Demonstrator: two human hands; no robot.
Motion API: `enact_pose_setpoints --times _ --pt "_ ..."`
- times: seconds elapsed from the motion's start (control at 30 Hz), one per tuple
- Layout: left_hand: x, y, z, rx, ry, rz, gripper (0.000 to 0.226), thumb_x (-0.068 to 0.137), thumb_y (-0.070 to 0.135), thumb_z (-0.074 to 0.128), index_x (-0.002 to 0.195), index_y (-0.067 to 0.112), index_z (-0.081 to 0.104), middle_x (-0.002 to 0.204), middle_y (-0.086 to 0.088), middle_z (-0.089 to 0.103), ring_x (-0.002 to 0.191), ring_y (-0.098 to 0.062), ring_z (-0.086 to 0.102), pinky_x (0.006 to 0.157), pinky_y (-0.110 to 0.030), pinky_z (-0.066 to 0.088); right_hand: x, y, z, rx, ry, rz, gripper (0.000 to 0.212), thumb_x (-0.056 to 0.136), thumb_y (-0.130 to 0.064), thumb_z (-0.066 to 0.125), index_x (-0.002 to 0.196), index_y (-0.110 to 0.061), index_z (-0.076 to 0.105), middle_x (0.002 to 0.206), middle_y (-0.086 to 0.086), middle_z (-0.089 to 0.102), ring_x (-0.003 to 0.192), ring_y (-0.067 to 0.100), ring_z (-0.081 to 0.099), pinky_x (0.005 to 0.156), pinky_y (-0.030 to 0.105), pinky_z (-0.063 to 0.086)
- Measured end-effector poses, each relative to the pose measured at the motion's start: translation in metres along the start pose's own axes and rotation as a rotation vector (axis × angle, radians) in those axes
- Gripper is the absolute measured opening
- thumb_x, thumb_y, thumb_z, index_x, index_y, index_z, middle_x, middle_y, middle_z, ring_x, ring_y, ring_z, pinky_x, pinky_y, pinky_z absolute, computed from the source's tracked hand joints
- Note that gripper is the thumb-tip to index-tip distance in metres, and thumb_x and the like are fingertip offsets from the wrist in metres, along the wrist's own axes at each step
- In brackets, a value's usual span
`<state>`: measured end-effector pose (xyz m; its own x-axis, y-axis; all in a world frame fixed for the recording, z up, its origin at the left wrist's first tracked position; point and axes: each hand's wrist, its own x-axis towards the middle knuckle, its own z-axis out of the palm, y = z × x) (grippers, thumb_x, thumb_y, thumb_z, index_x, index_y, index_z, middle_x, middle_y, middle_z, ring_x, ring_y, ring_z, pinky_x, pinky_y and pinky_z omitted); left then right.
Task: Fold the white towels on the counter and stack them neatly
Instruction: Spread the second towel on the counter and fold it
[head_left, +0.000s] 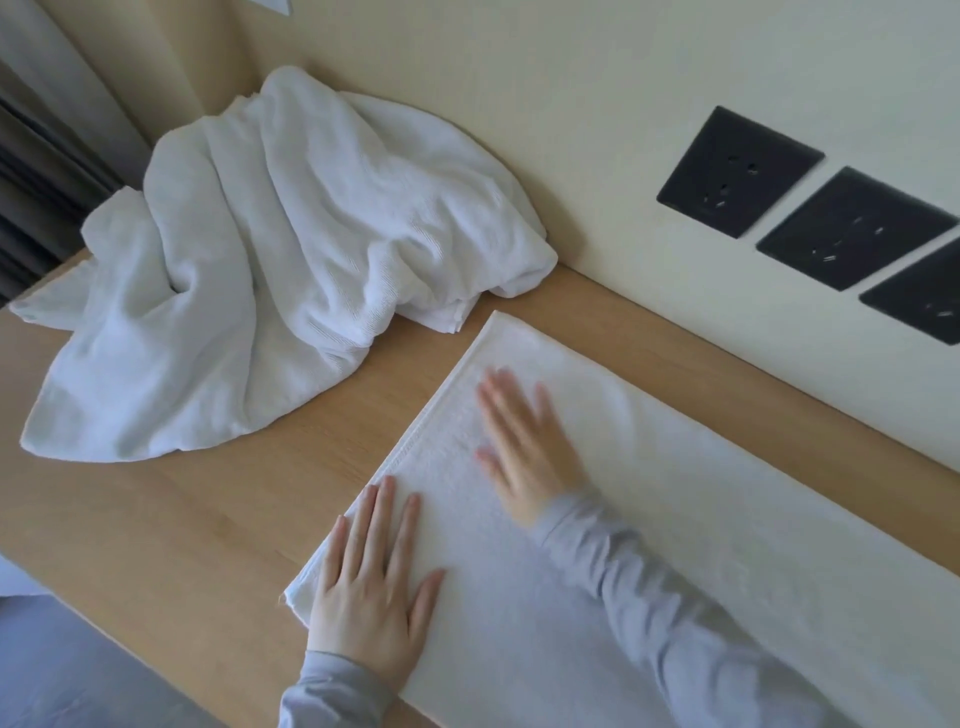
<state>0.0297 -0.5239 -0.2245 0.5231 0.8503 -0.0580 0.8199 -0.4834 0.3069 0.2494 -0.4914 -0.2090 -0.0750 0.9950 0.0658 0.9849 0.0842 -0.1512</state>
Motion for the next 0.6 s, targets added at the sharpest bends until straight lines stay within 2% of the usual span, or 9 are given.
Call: enact_pose_setpoints --times 0.1,0.2,0.27,0.33,0.43,0.5,0.6 --pt "0.000 0.000 0.001 0.010 -0.007 0.010 0.066 0.096 0.053 0.018 0.142 0.009 0.037 0.151 -0.016 0.029 0.140 -0.027 0.025 0.115 -0.041 0.015 -0.065 -0.045 0.015 0.042 -0.063 -0.236 0.057 0.093 -0.034 0.039 0.141 -0.004 0.038 0.151 0.010 0.032 0.143 0.025 0.023 0.114 0.048 0.018" --pt "0.000 0.000 0.002 0.019 0.001 0.016 0.066 0.095 0.053 0.019 0.144 0.011 0.034 0.152 -0.014 0.028 0.141 -0.027 0.023 0.116 -0.041 0.013 -0.088 -0.015 0.013 -0.004 -0.122 -0.260 0.058 0.092 -0.039 0.037 0.142 -0.010 0.038 0.151 0.005 0.033 0.142 0.020 0.025 0.113 0.049 0.025" --pt "0.000 0.000 0.002 0.043 -0.010 0.013 0.067 0.095 0.054 0.019 0.145 0.011 0.032 0.154 -0.013 0.026 0.143 -0.026 0.019 0.117 -0.041 0.012 -0.087 0.031 0.002 -0.058 -0.140 -0.136 0.058 0.093 -0.043 0.032 0.143 -0.011 0.035 0.150 0.006 0.034 0.140 0.024 0.029 0.110 0.052 0.030" --pt "0.000 0.000 0.002 0.066 -0.016 0.014 0.068 0.094 0.053 0.019 0.146 0.011 0.031 0.154 -0.013 0.024 0.143 -0.025 0.018 0.117 -0.041 0.011 -0.088 0.085 -0.010 -0.114 -0.161 0.063 0.059 0.097 -0.045 0.019 0.144 -0.011 0.028 0.152 0.007 0.029 0.140 0.026 0.027 0.110 0.053 0.031" --pt "0.000 0.002 0.002 0.086 -0.025 0.010 0.068 0.094 0.053 0.018 0.146 0.011 0.031 0.154 -0.013 0.025 0.143 -0.025 0.020 0.118 -0.041 0.010 -0.096 0.138 -0.019 -0.130 -0.188 0.335 0.065 0.095 -0.047 0.007 0.147 -0.010 0.020 0.155 0.005 0.020 0.144 0.023 0.019 0.117 0.046 0.017" --pt "0.000 0.005 0.000 0.097 -0.031 0.004 0.069 0.094 0.054 0.016 0.145 0.010 0.032 0.153 -0.014 0.026 0.142 -0.026 0.022 0.117 -0.039 0.009 -0.097 0.145 -0.017 -0.163 -0.182 0.405 0.069 0.092 -0.048 0.006 0.148 -0.009 0.018 0.156 0.005 0.017 0.145 0.019 0.013 0.119 0.043 0.011" --pt "-0.001 0.014 -0.006 0.090 -0.035 -0.048 0.072 0.094 0.054 0.009 0.145 0.007 0.030 0.153 -0.016 0.025 0.142 -0.028 0.021 0.117 -0.040 0.006 -0.092 0.130 -0.017 -0.200 -0.202 0.461 0.064 0.095 -0.044 0.008 0.149 -0.011 0.003 0.159 0.004 0.001 0.146 0.017 -0.004 0.118 0.041 -0.004"
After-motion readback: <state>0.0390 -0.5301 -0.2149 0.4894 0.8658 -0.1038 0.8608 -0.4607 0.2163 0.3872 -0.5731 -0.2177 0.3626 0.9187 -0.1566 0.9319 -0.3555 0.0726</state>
